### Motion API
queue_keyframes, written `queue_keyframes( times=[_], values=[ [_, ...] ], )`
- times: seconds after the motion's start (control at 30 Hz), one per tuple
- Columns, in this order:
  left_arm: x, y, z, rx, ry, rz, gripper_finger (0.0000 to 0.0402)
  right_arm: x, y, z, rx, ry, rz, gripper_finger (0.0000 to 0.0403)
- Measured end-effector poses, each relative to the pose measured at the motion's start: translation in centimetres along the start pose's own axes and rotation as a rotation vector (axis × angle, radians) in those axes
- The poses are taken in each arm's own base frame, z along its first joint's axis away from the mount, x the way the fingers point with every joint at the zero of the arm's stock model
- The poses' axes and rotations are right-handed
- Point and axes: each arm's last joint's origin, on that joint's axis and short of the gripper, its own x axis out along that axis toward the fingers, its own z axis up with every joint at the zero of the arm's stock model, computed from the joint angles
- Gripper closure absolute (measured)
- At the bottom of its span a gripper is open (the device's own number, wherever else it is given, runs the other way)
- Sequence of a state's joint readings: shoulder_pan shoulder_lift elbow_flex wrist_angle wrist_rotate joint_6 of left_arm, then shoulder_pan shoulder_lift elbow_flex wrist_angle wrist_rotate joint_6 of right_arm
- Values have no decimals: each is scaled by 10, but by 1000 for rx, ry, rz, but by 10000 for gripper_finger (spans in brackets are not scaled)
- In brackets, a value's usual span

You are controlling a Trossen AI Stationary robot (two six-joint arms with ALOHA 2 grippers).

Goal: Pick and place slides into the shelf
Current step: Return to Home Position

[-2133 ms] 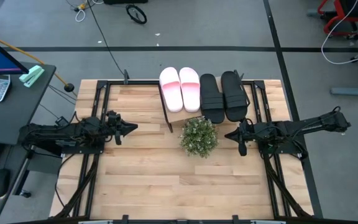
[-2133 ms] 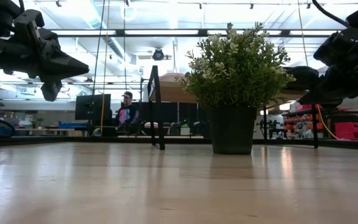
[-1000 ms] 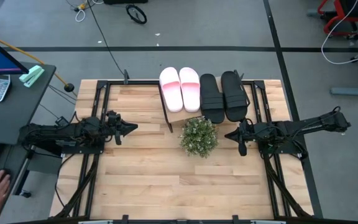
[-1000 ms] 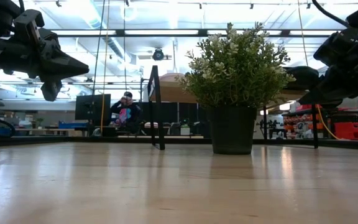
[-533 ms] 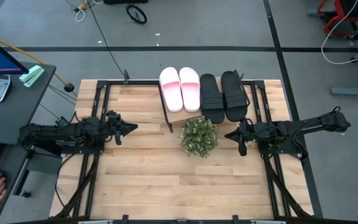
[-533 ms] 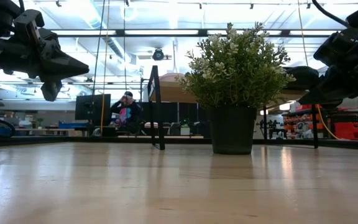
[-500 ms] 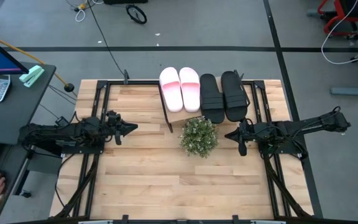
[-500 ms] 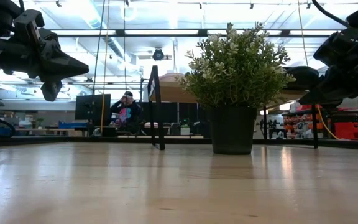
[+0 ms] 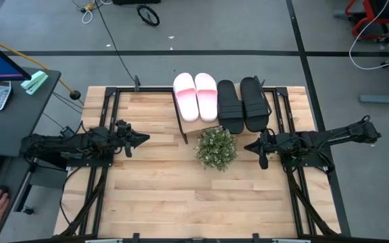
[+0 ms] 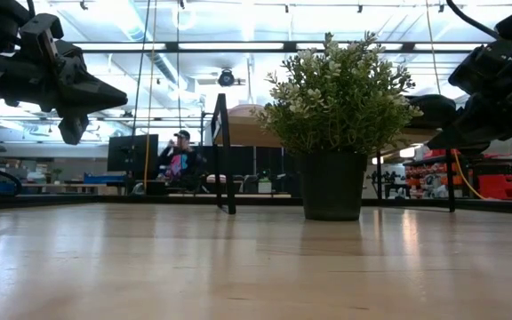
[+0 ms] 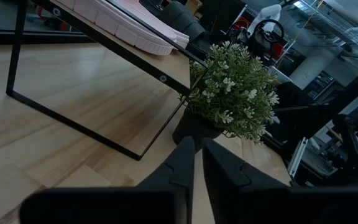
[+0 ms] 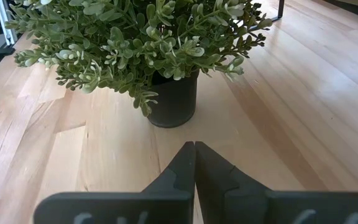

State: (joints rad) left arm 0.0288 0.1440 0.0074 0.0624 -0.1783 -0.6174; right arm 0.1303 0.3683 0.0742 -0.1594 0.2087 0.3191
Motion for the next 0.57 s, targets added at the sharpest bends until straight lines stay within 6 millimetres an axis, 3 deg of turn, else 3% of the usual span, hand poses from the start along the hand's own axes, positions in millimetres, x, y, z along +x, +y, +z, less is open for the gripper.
queue_keyframes(
  times=[0.57],
  values=[
    [0,0,0,0,0,0,376,0,0,0,0,0,0,389]
  ],
)
